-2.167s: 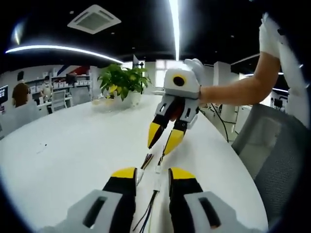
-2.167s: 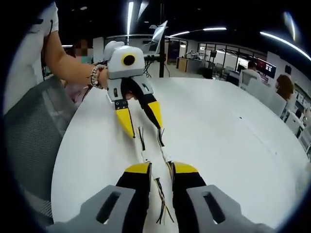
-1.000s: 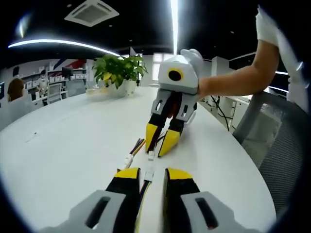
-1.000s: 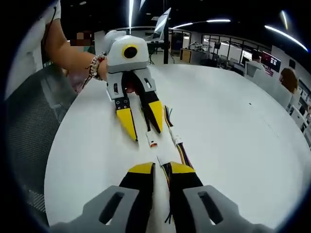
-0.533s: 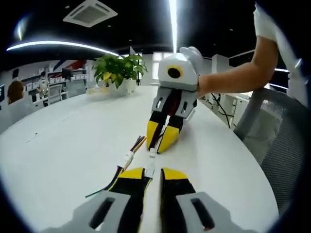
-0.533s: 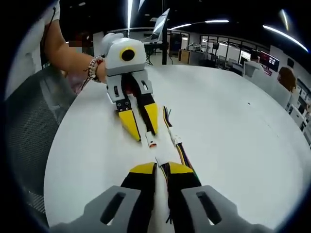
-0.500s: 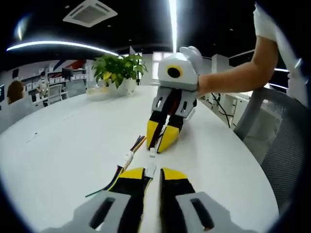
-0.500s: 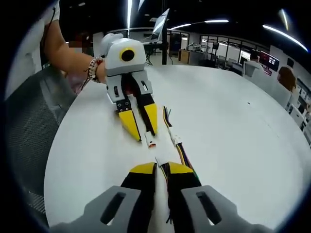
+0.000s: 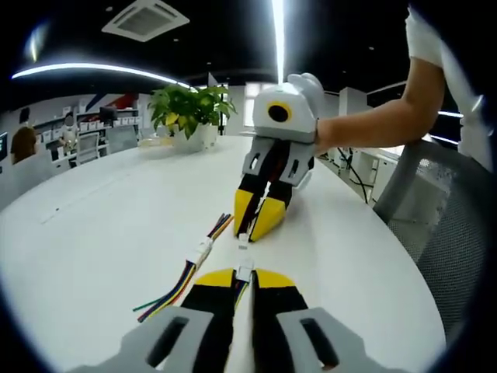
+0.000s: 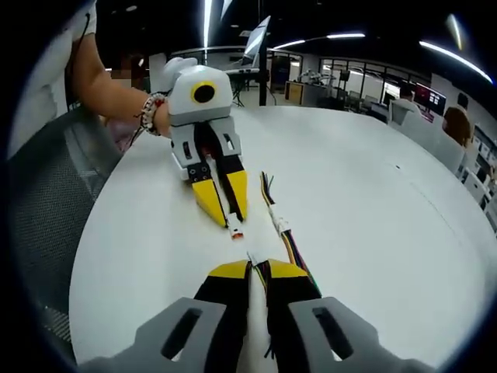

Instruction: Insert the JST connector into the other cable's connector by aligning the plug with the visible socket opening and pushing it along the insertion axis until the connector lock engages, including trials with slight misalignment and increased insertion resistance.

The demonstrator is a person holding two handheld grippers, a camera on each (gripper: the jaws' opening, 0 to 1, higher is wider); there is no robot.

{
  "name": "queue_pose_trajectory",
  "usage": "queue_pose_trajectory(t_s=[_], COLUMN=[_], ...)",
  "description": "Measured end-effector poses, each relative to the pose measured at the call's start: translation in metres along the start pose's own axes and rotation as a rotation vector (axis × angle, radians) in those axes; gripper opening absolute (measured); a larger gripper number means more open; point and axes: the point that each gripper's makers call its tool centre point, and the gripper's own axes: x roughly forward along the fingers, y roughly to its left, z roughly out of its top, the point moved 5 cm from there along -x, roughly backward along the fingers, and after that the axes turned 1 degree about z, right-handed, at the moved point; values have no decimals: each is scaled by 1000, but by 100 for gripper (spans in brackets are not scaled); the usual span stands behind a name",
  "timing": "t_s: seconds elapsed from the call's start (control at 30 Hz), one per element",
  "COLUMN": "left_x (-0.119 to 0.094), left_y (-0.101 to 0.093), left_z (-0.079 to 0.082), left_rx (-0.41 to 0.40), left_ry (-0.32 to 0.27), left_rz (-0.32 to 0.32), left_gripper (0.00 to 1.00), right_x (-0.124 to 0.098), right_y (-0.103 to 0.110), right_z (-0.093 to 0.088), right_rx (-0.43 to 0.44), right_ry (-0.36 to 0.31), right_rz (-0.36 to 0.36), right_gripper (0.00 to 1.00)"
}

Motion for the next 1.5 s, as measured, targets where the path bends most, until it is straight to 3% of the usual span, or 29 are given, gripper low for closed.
queue_pose_trajectory(t_s=[0.93,1.5], left_x=[-15,-9], left_y=[6,7], left_z=[19,13], left_rx=[32,26], left_ry=[-9,6], left_rz=[48,36], left_gripper=[0,0], right_x=[-4,6], right_y=[4,5], right_z=[34,27], right_rx=[-71,-78], right_ry=[-81,-44], right_rz=[-30,-13], right_gripper=[4,4])
